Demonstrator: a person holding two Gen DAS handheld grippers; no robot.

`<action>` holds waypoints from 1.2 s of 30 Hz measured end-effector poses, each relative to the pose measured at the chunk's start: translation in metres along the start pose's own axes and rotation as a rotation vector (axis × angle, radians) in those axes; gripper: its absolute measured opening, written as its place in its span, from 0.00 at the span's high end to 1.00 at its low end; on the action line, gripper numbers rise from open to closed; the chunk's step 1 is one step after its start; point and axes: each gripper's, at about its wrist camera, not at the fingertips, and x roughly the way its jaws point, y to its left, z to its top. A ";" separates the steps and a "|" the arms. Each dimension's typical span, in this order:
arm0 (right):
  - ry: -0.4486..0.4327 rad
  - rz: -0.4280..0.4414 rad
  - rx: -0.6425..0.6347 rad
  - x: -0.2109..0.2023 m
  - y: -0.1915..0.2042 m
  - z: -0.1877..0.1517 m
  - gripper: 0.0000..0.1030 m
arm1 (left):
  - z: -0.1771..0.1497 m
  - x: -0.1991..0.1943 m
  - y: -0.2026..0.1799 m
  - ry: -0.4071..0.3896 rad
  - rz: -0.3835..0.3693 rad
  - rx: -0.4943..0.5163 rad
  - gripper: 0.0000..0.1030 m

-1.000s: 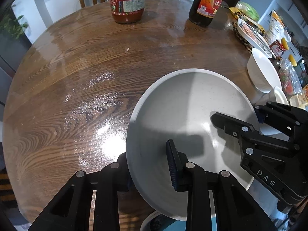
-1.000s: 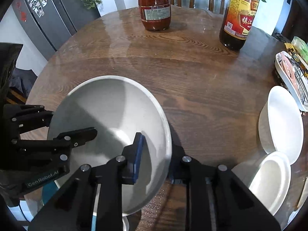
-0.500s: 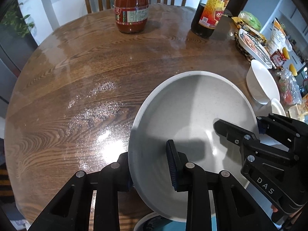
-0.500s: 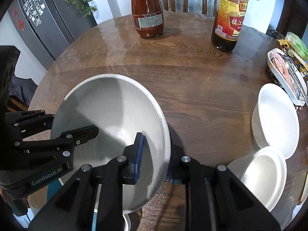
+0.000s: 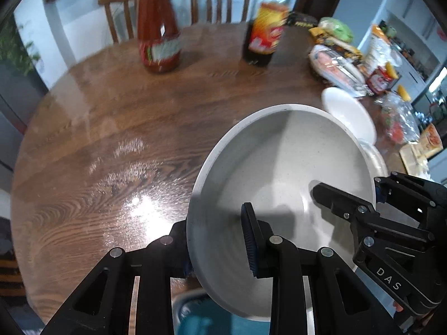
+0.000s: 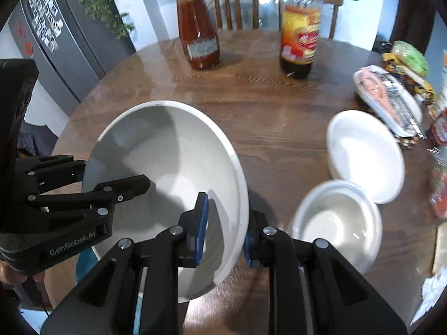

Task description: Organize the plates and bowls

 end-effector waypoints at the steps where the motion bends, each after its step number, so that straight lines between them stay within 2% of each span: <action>1: -0.006 -0.003 0.012 -0.008 -0.001 -0.004 0.78 | -0.003 -0.007 -0.008 -0.012 0.007 0.015 0.71; 6: -0.025 -0.006 0.057 -0.052 -0.013 -0.043 0.78 | -0.025 -0.033 -0.046 -0.045 -0.030 0.100 0.71; 10: 0.009 -0.022 0.086 -0.072 -0.024 -0.083 0.78 | -0.047 -0.033 -0.073 -0.012 -0.077 0.146 0.71; 14: 0.068 -0.028 0.128 -0.072 -0.035 -0.122 0.78 | -0.070 -0.025 -0.100 0.025 -0.107 0.206 0.71; 19: 0.129 -0.053 0.199 -0.062 -0.056 -0.152 0.76 | -0.086 -0.004 -0.127 0.100 -0.126 0.253 0.71; 22: 0.128 -0.072 0.217 -0.058 -0.066 -0.160 0.76 | -0.088 0.007 -0.136 0.089 -0.125 0.258 0.71; 26: 0.090 -0.125 0.207 -0.050 -0.079 -0.151 0.76 | -0.084 0.018 -0.144 0.072 -0.108 0.251 0.71; 31: 0.084 -0.154 0.201 -0.039 -0.089 -0.141 0.76 | -0.083 0.028 -0.145 0.066 -0.077 0.238 0.70; 32: 0.077 -0.159 0.198 -0.038 -0.090 -0.140 0.68 | -0.082 0.028 -0.144 0.064 -0.071 0.236 0.69; 33: 0.072 -0.164 0.195 -0.039 -0.090 -0.138 0.54 | -0.082 0.027 -0.143 0.058 -0.064 0.235 0.67; 35: 0.048 -0.185 0.186 -0.045 -0.093 -0.137 0.33 | -0.079 0.025 -0.140 0.050 -0.059 0.229 0.59; 36: 0.035 -0.192 0.180 -0.048 -0.093 -0.137 0.32 | -0.078 0.023 -0.138 0.047 -0.062 0.221 0.53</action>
